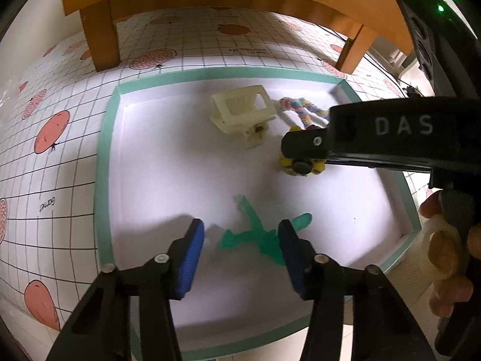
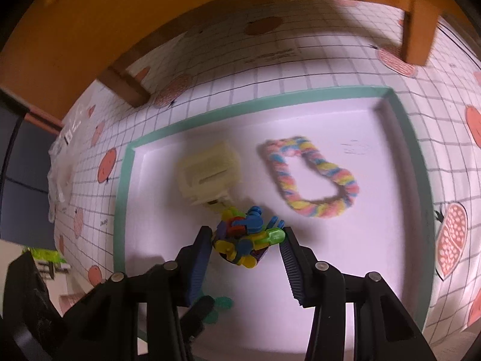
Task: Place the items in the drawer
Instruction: 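Grasp the green plastic toy with the left tool while the right tool grasps the multicoloured toy cluster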
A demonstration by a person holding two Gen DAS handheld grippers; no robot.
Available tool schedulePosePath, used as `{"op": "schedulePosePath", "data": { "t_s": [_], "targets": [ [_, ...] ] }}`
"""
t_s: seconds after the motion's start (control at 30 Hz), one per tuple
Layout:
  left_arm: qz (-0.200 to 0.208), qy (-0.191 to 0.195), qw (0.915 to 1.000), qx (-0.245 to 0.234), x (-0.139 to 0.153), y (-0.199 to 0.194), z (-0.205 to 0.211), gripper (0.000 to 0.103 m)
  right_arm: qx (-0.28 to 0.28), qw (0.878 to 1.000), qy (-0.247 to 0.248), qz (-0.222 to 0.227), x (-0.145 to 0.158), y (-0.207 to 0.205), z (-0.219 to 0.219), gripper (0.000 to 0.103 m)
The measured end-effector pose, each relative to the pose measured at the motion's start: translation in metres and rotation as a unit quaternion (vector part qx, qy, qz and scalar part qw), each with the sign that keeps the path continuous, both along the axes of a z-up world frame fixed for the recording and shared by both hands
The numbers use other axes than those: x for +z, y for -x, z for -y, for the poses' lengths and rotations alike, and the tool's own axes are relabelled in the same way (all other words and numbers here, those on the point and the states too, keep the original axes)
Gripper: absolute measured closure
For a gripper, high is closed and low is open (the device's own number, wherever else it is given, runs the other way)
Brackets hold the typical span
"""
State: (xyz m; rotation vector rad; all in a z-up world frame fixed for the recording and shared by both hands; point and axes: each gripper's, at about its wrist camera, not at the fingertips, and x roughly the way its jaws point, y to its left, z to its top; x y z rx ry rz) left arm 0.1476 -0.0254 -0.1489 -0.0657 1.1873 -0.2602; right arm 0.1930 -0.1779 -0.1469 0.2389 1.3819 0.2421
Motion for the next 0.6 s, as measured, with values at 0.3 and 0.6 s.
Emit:
{"op": "schedulePosePath", "data": {
  "t_s": [0.3, 0.6],
  "targets": [
    [-0.009, 0.01, 0.9999, -0.006, 0.001, -0.002, 0.001, 0.062, -0.056, 0.998, -0.027, -0.003, 0.006, 0.012, 0.029, 0.054],
    [-0.017, 0.012, 0.9998, -0.003, 0.001, -0.005, -0.001, 0.062, -0.095, 0.994, -0.062, 0.0, 0.011, 0.02, 0.047, 0.054]
  ]
}}
